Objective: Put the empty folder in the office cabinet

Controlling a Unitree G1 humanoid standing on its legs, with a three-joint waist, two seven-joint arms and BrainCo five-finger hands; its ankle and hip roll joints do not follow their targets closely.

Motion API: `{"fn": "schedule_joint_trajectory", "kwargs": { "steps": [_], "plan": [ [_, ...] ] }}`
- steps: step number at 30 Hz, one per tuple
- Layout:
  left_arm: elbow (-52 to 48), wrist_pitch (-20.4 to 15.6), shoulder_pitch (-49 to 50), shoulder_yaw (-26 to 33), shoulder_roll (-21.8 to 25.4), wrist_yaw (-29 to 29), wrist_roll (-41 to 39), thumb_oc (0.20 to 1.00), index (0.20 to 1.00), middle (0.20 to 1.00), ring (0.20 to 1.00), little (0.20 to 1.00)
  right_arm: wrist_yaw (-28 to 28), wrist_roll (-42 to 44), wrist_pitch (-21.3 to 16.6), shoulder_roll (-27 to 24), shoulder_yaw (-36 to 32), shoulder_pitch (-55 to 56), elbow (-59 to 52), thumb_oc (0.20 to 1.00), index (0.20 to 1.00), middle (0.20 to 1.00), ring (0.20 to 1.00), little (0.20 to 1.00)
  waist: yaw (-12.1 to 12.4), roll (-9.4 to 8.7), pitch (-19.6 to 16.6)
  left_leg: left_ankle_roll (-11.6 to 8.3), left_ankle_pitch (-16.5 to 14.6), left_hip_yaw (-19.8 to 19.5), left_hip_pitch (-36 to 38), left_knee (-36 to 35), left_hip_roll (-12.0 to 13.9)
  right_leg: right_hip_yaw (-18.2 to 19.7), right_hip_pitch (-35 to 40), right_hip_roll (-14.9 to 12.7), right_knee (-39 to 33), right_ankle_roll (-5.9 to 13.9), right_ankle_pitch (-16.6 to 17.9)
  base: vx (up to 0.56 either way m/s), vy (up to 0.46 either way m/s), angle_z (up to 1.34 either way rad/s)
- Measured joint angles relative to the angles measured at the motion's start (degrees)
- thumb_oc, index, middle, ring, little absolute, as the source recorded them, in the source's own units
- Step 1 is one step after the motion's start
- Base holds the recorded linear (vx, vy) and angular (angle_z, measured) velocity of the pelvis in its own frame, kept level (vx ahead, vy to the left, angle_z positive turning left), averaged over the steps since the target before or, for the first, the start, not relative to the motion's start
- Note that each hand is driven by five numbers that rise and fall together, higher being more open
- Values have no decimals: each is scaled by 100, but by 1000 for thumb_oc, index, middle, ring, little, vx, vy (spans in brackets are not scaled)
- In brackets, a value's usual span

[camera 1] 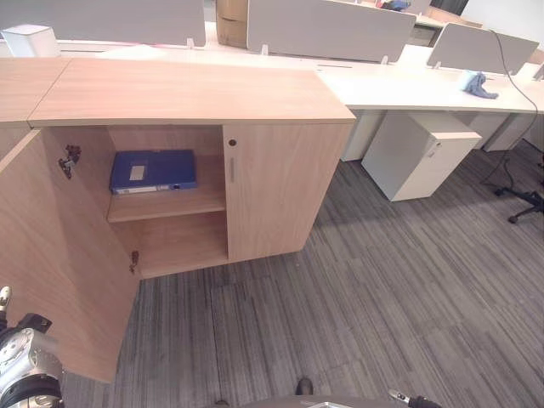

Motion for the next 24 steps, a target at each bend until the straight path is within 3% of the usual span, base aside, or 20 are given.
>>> {"fn": "schedule_joint_trajectory", "kwargs": {
  "steps": [6,15,18,20,21,24],
  "plan": [
    [-414,-105,46,-208,-468,183,127,1000,1000,1000,1000,1000,2,-2,4,14,3,180,1,1000,1000,1000,1000,1000,49,24,-17,5,39,-4,-11,0,-14,-6,-1,-16,24,-1,2,-8,-7,3],
    [-1624,-35,393,-1631,-1761,110,424,1000,1000,1000,1000,1000,-1,-8,3,72,1,99,2,1000,1000,1000,1000,1000,132,132,-66,28,152,-4,-195,1,-32,147,-199,-23,93,-21,-16,-19,-8,6],
    [-1872,86,425,-2304,-1998,-552,582,1000,1000,1000,1000,1000,0,-9,2,168,3,-31,5,1000,1000,1000,1000,1000,33,88,-57,31,150,53,-222,1,-39,277,-287,-18,121,9,-42,-13,-11,-12],
    [-1985,218,313,-2621,-2044,-895,679,1000,1000,1000,1000,1000,3,-10,4,219,5,-183,35,1000,1000,1000,1000,1000,-78,155,-72,75,123,86,-376,-3,44,252,-420,26,117,194,-108,-8,-14,-28],
    [-2029,260,207,-2842,-2108,-1051,680,1000,1000,1000,1000,1000,4,-11,44,245,5,-239,88,1000,1000,1000,1000,1000,-130,140,-73,83,129,149,-412,-3,94,250,-537,33,256,168,-85,-2,-19,-18],
    [-2092,391,173,-3193,-2294,-1406,800,1000,1000,1000,1000,1000,-1,-18,91,232,2,-210,126,1000,1000,1000,1000,1000,-398,-18,-182,51,131,146,-387,-2,114,289,-535,45,301,191,-188,-2,-22,-22]
  ]
}}
